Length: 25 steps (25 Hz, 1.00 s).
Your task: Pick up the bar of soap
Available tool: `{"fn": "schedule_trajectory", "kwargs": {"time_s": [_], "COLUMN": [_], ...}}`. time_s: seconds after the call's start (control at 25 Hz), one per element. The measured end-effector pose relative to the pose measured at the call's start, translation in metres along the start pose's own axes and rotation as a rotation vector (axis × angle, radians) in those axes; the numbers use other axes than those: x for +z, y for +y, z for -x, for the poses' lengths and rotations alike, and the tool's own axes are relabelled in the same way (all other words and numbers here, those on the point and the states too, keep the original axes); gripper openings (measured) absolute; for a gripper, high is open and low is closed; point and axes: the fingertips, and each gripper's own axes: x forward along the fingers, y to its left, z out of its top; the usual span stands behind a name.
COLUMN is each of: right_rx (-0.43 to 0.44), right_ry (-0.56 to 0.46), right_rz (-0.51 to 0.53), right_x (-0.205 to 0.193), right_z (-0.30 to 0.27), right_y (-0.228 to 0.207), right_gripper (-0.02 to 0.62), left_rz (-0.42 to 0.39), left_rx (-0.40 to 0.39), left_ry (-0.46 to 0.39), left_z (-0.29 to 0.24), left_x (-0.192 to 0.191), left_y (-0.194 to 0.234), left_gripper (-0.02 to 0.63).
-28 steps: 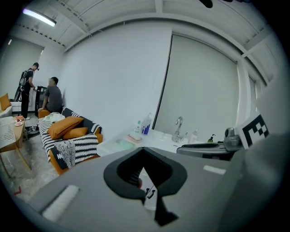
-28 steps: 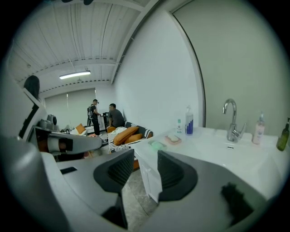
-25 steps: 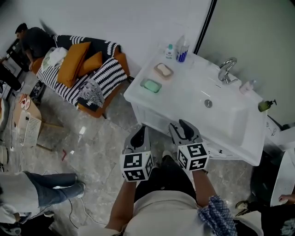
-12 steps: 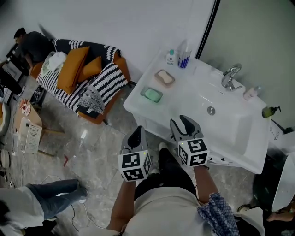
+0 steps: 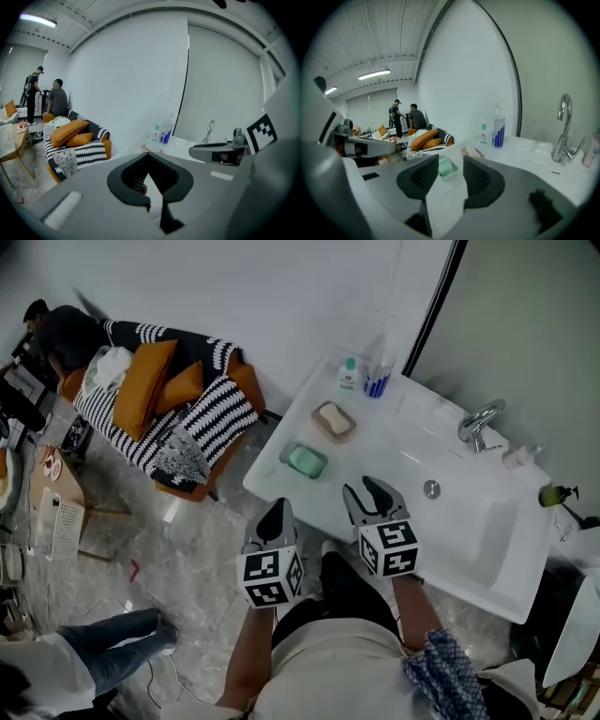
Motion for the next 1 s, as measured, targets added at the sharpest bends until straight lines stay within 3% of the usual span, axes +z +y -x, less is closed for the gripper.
{"fn": "schedule_trajectory", "kwargs": {"time_s": [0.36,0.52,1.0], "right_rx": [0.020,0.083,0.110], "right_ry": [0.057,0.130,0.171], "right_rz": [-0.005,0.069,0.055], "right_x": [0.008,0.005,0.016], "right_z": [-0.042,-0.059,-0.108], "right_y": [-0.045,-0.045,-0.063], "right_gripper": [0.158,0.197,0.235], "left_rz": [-0.006,-0.001,-0.017], "left_rx": [0.026,0.049,0.037], "left_ry": [0.053,0.067,0.092], "left_z": [-0.052,-0.067,-0.097], "left_x": [0.004,0.007,0.016], "left_y": [-0.005,-0.005,-0.011], "left_gripper": [0.005,0.005,0.005]}}
